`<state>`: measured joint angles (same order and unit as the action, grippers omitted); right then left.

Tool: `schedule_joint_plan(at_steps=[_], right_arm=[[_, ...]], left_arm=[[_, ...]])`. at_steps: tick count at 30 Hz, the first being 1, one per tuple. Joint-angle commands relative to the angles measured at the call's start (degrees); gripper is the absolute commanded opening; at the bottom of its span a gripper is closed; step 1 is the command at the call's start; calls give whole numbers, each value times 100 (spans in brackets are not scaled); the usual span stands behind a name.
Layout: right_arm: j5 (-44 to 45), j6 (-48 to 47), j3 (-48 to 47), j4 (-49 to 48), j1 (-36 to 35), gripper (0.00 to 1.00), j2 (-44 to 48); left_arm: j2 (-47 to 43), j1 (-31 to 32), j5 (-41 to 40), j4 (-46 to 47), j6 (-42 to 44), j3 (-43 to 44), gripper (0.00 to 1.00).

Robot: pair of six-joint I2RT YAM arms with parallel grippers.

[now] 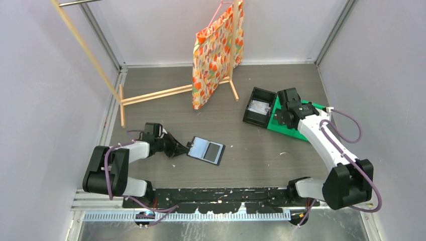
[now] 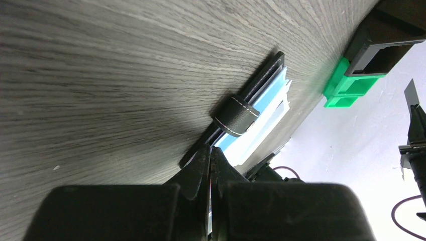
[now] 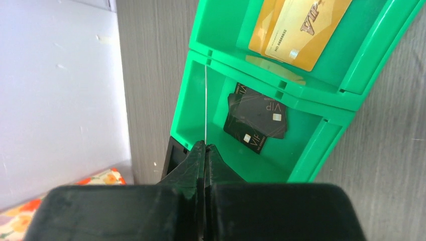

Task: Take the credit cards out of the card holder
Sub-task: Place the credit card in the storage box, then remove the credit card from the card holder.

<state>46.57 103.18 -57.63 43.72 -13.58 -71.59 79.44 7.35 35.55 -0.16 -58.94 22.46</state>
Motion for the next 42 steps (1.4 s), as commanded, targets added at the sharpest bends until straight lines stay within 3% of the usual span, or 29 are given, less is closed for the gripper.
schedule_joint_plan(at_steps=[1,11,20,23,25,33,35,38,42], right_arm=[[-174,719,123,-621,182,1,-267],[-587,690,22,-1164,257,1,-1191],[-1088,612,329,-2285,278,1,-1888],[-1236,593,529,-2426,279,34,-1820],[-1274,521,566,-2375,285,41,-1724],[-1016,-33,720,-2119,280,43,-816],[-999,-552,747,-2230,282,44,-422],[-1217,-2114,563,-2313,246,52,99],[-2531,-4455,639,-2514,-45,53,652]], left_arm=[[-176,-41,-111,-140,113,87,1],[-261,-36,-149,-173,112,-35,1],[-578,-39,-190,-456,161,-90,1],[-627,-34,-184,-498,170,-133,1],[-640,-39,-180,-495,172,-159,1],[-539,-41,-133,-330,155,-182,0],[-549,-41,-122,-353,154,-172,0],[-676,-34,-143,-439,146,-191,1],[-1147,-41,-404,-729,176,-215,1]])
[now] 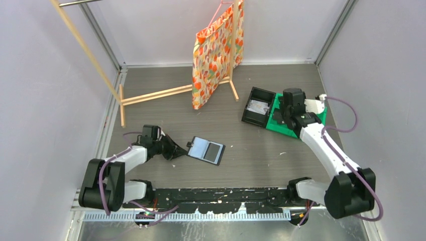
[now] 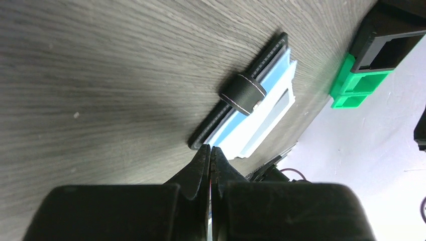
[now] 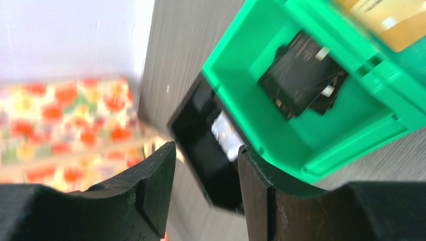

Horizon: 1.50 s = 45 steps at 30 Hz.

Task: Take the credit cards out of the card holder
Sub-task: Remove the credit card from the card holder.

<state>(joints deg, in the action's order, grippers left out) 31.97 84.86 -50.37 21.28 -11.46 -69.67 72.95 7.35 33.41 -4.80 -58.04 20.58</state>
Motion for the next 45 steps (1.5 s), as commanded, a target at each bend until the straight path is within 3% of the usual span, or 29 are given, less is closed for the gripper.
schedule_joint_plan(at_steps=[1,3,5,7,10,15,18,26,33,45], right_arm=[[-1730,-2991,46,-445,-350,52,631],[-3321,-3381,550,-1162,-622,52,832],[-3988,-3407,1082,-1688,-1249,55,958],[-3806,-3436,1275,-1648,-2048,56,794],[-3687,-3084,1475,-2130,-2905,52,329],[-3924,-2522,1527,-3155,-3613,49,-666],[-4080,-2164,1568,-3652,-3686,42,-1161],[-4193,-2011,1577,-4089,-3696,38,-1962],[-3808,-1936,1945,-3831,-3695,39,-1774],[-3503,-1967,2173,-3602,-3695,40,-1612]], left_arm=[[-645,-41,-242,-385,121,22,1],[-921,-41,-370,-729,232,188,1],[-1196,-39,-560,-1169,376,414,1],[-1542,-37,-761,-1561,525,633,1],[-1860,113,-874,-1693,592,811,14],[-1293,1318,-819,-1382,601,1262,22],[-685,1752,-617,-922,573,1494,23],[738,1842,-58,353,223,1577,22],[1402,1848,-9,282,442,1762,22],[1732,1857,-54,208,623,1818,24]])
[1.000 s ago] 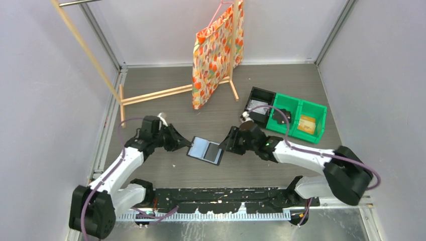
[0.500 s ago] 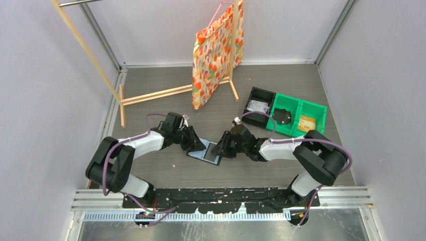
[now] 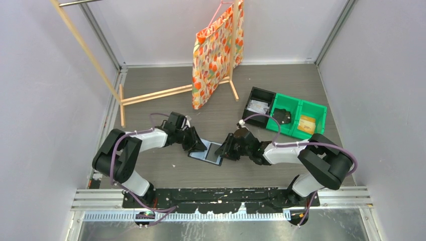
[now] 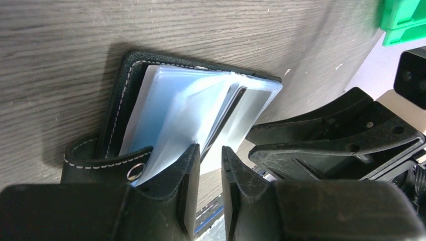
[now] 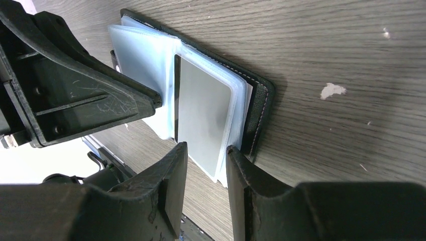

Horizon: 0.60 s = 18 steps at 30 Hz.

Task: Take the credit cards out of the card holder
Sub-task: Remove the credit card from the card holder.

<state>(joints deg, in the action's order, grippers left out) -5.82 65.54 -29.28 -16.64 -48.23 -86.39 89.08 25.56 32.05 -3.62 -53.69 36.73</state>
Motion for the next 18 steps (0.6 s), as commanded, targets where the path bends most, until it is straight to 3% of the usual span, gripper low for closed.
schedule_joint_plan(at_steps=[1,18], right_arm=[[294,-34,69,188,-16,39,28],[-328,-261,337,-1028,355,24,-1012]], left_arm=[[153,44,113,101,196,207,25],[556,177,552,584,224,226,24]])
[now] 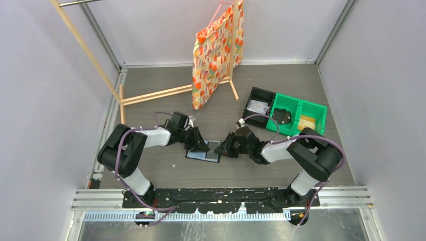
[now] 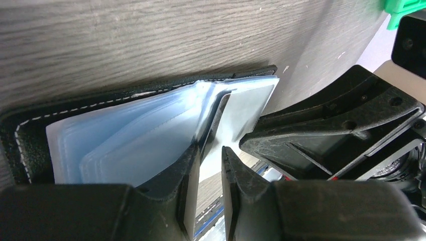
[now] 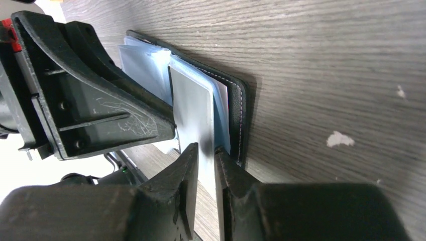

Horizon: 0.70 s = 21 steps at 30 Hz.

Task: Take the credit cards out of the card holder
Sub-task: Remove the credit card from the card holder.

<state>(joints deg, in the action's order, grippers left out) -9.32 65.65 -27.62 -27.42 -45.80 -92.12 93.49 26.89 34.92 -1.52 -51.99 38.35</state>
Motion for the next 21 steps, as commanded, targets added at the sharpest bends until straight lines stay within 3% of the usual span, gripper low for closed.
schedule_joint_plan(at_steps=[1,12,17,21], right_arm=[[-17,-271,198,-30,151,24,-481],[-373,-267,399,-621,359,16,-720],[-893,-134,717,-2023,526,10,-1093],[-1619,210,816,-3781,682,7,-1910]], left_arm=[[137,44,285,431,26,48,23],[-87,44,8,1228,-670,-409,17],[-206,40,-107,1256,-732,-527,22],[-104,44,86,1819,-1016,-739,22]])
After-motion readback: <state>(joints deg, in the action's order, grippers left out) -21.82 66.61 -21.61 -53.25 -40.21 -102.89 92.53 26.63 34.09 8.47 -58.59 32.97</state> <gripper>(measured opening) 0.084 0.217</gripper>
